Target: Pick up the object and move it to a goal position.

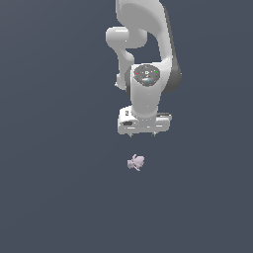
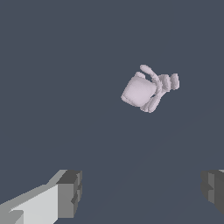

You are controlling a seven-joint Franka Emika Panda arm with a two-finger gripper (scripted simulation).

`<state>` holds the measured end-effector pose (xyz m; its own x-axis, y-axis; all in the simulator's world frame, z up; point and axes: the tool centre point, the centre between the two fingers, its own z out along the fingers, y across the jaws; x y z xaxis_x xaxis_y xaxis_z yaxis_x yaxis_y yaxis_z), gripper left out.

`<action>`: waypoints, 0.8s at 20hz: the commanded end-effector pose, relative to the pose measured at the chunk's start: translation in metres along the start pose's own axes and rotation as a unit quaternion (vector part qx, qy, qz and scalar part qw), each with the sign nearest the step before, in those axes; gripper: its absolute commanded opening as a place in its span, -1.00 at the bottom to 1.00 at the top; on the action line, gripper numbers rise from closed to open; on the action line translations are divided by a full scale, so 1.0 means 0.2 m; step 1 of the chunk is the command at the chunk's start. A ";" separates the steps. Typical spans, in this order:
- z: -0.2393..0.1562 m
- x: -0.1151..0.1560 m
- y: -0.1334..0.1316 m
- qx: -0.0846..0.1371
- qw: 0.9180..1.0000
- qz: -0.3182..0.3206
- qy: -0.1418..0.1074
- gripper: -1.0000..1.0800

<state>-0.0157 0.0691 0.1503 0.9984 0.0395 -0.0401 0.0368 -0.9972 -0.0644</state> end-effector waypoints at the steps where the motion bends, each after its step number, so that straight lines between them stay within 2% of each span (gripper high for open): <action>1: 0.01 0.01 0.00 0.000 1.000 0.009 0.000 0.92; 9: 0.07 0.11 0.04 -0.005 0.997 0.072 0.005 0.92; 16: 0.15 0.24 0.10 -0.013 0.987 0.159 0.014 0.92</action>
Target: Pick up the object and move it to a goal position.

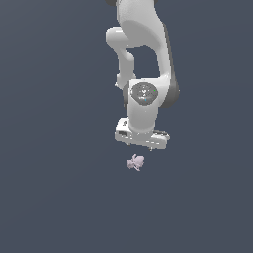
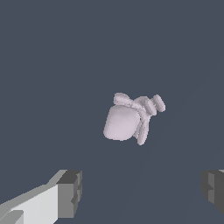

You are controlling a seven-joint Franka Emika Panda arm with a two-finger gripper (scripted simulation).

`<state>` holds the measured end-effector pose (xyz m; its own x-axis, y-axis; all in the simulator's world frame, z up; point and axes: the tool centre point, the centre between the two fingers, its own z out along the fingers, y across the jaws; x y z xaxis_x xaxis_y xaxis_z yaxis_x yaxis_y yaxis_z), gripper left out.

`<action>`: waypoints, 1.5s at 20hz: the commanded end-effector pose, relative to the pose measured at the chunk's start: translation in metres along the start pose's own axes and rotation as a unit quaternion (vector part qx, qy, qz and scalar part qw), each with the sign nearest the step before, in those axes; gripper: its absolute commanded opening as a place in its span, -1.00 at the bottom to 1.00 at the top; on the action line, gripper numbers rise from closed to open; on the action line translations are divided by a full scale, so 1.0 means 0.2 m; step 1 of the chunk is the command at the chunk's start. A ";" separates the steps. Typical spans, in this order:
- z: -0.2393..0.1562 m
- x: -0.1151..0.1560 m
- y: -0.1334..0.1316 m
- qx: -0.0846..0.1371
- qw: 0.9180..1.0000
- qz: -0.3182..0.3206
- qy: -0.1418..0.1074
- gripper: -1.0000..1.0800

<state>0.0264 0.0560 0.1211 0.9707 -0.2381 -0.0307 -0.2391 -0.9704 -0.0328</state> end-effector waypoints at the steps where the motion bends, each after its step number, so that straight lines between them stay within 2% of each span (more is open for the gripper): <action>1: 0.03 0.05 0.01 -0.003 0.999 0.032 0.004 0.92; 13: 0.14 0.18 0.03 -0.013 0.992 0.121 0.016 0.92; 22: 0.17 0.19 0.03 -0.014 0.992 0.127 0.017 0.92; 30: 0.35 0.19 0.04 -0.014 0.991 0.129 0.017 0.92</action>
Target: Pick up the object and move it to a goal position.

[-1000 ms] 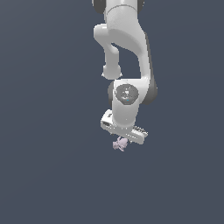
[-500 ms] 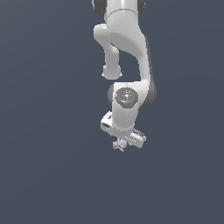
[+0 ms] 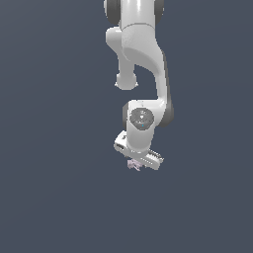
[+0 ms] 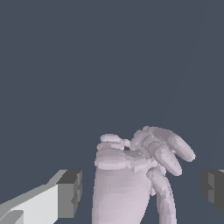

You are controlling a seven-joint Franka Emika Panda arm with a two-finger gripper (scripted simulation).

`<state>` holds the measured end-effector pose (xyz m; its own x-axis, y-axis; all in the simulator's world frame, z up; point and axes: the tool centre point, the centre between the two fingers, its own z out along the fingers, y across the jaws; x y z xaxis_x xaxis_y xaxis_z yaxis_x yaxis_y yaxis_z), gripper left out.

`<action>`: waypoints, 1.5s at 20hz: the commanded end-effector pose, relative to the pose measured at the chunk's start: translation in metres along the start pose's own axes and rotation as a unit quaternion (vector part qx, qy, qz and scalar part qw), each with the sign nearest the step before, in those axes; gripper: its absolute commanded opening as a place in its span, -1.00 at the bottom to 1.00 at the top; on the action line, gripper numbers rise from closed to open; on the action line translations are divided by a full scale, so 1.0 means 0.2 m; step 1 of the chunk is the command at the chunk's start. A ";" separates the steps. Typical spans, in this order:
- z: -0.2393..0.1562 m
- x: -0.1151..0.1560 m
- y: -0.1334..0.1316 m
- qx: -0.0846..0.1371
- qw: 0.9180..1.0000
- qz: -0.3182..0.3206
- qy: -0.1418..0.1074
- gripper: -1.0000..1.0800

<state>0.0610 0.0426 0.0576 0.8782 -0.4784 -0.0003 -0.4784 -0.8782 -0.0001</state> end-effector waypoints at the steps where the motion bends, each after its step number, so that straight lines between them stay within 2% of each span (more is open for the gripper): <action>1: 0.06 0.00 0.00 0.000 1.000 0.000 0.000 0.92; 7: 0.09 0.00 0.00 0.000 1.000 0.001 0.000 0.92; 8: 0.09 0.00 0.00 0.000 1.000 0.001 0.000 -1.00; 21: 0.08 0.00 0.00 0.000 1.000 0.001 0.000 -1.00; 30: -0.07 0.00 0.11 0.000 1.000 0.001 0.000 -1.00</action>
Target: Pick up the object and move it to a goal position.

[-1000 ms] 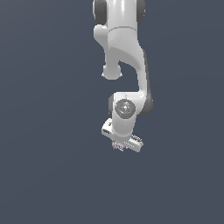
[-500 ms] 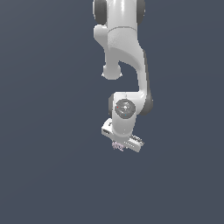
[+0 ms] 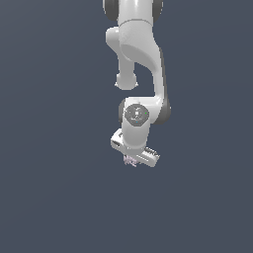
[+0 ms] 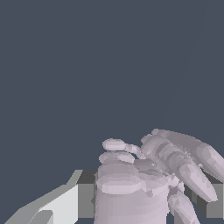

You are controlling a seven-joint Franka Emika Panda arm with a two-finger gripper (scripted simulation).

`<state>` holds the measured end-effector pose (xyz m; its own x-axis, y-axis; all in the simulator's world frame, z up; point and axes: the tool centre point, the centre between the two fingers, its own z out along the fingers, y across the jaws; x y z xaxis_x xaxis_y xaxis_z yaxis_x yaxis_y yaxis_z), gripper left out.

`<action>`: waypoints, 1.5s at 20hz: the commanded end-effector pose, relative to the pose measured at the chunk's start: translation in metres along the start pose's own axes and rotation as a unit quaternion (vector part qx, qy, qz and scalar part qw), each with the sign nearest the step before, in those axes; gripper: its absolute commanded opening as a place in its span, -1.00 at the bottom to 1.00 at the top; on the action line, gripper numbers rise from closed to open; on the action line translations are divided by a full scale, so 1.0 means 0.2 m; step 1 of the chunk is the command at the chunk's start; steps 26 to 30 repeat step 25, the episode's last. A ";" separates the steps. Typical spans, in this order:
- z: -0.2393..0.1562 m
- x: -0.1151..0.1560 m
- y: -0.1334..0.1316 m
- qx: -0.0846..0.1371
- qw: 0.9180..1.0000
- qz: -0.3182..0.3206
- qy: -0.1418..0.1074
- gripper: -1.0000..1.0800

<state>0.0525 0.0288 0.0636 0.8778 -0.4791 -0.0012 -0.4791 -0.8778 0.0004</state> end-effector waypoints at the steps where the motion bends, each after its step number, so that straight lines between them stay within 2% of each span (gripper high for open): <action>1: -0.06 0.00 0.05 0.000 1.000 0.000 0.000 -1.00; 17: -0.63 -0.02 0.43 0.001 1.000 0.001 0.000 -1.00; 23: -0.72 -0.02 0.49 0.001 1.000 0.000 0.000 -1.00; 30: -0.73 -0.01 0.50 0.001 1.000 0.000 0.000 -1.00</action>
